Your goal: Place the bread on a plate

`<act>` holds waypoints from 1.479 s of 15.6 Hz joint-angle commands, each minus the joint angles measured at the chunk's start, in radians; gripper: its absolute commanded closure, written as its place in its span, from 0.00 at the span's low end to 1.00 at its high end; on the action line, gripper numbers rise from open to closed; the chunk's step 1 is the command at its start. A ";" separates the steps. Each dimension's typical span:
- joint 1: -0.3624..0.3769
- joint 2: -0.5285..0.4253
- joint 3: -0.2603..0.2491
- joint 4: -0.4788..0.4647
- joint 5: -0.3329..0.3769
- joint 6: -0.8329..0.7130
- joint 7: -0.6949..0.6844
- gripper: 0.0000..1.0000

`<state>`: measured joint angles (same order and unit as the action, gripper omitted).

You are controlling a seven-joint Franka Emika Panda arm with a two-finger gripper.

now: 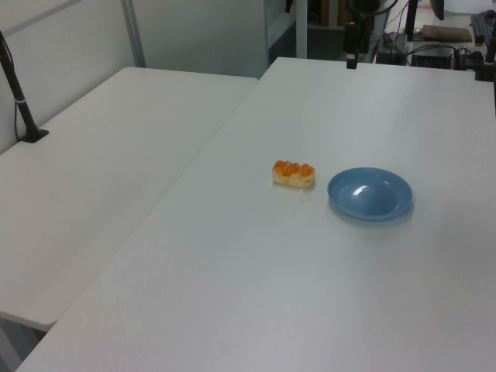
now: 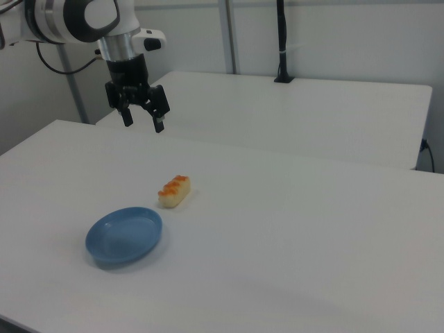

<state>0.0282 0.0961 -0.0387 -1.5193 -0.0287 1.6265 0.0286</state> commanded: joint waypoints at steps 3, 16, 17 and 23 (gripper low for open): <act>-0.007 -0.027 -0.004 -0.019 -0.019 -0.011 -0.013 0.00; -0.008 -0.024 -0.003 -0.019 -0.019 0.001 -0.013 0.00; -0.008 -0.023 -0.003 -0.019 -0.019 0.003 -0.013 0.00; -0.008 -0.021 -0.003 -0.016 -0.019 0.004 -0.013 0.00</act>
<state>0.0168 0.0955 -0.0393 -1.5195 -0.0299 1.6265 0.0286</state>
